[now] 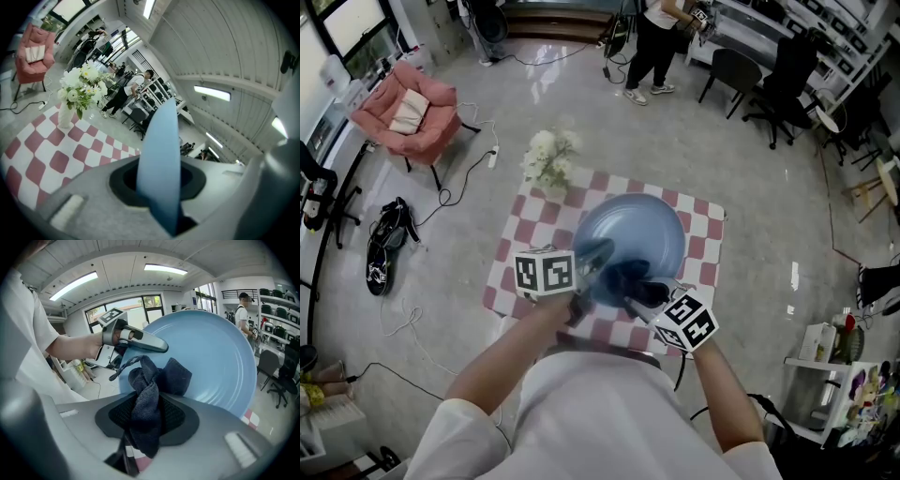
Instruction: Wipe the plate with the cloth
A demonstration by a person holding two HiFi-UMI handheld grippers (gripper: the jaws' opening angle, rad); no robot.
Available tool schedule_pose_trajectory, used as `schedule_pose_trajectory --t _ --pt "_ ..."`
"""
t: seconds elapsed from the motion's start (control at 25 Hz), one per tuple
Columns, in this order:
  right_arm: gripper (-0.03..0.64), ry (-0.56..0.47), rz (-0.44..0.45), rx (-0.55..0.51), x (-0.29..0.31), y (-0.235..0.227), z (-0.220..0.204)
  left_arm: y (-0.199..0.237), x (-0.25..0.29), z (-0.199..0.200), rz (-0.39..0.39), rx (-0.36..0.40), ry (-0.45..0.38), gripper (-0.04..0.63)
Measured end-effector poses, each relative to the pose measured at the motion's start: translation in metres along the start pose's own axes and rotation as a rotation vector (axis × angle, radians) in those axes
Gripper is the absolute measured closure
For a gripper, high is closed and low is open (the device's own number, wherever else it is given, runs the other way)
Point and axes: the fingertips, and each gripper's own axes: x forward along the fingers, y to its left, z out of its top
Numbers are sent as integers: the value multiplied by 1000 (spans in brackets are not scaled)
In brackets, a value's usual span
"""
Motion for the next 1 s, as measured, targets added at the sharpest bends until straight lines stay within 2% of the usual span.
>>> schedule_pose_trajectory --t 0.4,0.52,0.64,1.0 --pt "484 10 98 -68 15 27 19 -7 5 -2 1 17 -16 517" --pt "483 -35 130 -34 16 30 27 -11 7 -3 -8 31 -16 517" --pt "483 -76 140 3 16 28 33 -12 8 -3 -23 13 -25 517" --pt "485 -95 156 -19 23 33 45 -12 13 -19 -52 -10 -4 517"
